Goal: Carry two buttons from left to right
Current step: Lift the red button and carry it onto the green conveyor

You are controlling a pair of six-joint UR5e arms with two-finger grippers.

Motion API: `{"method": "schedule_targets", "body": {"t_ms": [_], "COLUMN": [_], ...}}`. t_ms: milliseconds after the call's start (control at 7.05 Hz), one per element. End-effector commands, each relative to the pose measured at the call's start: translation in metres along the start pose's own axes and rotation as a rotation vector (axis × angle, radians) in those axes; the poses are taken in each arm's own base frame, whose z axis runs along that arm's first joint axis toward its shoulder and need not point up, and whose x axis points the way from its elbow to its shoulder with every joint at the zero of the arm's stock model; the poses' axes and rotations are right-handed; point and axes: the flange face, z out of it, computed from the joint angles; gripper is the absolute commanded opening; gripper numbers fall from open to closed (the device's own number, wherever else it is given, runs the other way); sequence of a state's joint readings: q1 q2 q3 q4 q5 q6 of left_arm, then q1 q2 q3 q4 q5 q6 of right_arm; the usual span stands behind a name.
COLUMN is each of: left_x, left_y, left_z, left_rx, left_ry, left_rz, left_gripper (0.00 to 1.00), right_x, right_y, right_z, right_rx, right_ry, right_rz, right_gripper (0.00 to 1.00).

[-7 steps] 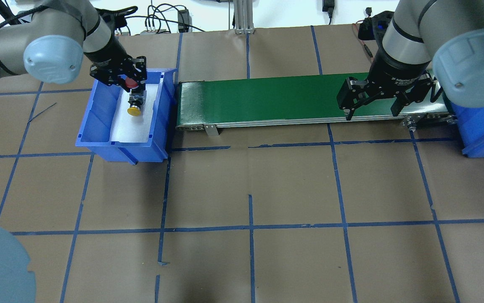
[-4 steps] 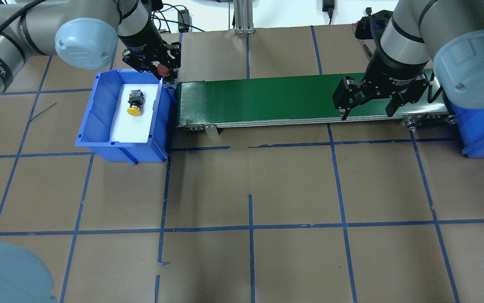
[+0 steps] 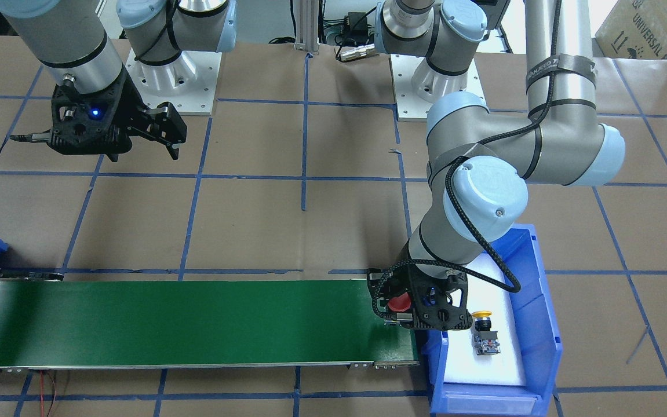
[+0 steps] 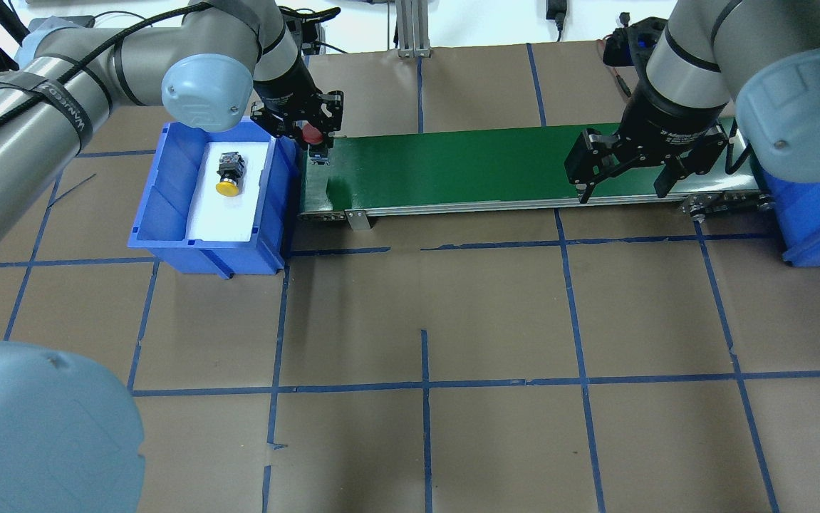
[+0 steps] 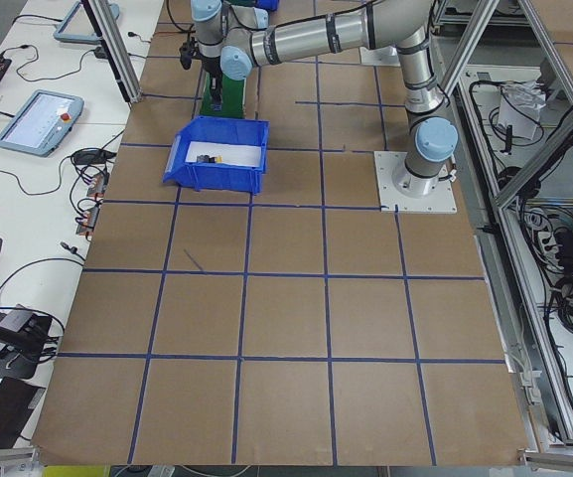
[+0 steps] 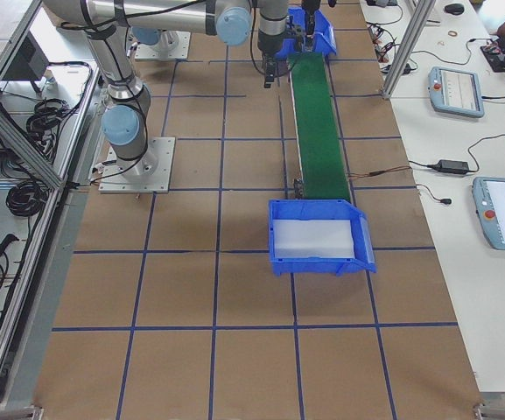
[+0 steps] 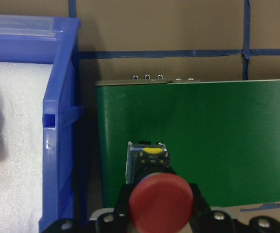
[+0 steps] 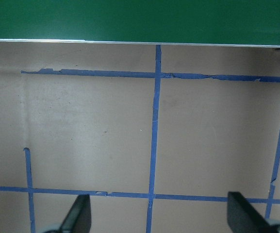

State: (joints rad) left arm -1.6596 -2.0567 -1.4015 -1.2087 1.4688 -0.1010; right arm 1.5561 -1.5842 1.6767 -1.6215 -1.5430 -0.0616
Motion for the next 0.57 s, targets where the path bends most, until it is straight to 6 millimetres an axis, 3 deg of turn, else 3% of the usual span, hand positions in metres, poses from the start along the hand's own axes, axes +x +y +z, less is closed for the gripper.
{"method": "schedule_targets", "body": {"t_ms": [0, 426], "left_x": [0.000, 0.002], "left_y": [-0.002, -0.002], "left_z": [0.014, 0.029], "left_rx": [-0.015, -0.036], "left_ry": [-0.001, 0.032], "left_rz": [-0.040, -0.051], "left_gripper": [0.26, 0.30], "right_x": [0.000, 0.000], "right_y": [0.000, 0.000], "right_z": [0.002, 0.002], "right_rx": [-0.007, -0.006], "right_ry": [0.001, -0.002], "right_rz": [0.004, 0.004], "right_gripper": [1.00, 1.00]}}
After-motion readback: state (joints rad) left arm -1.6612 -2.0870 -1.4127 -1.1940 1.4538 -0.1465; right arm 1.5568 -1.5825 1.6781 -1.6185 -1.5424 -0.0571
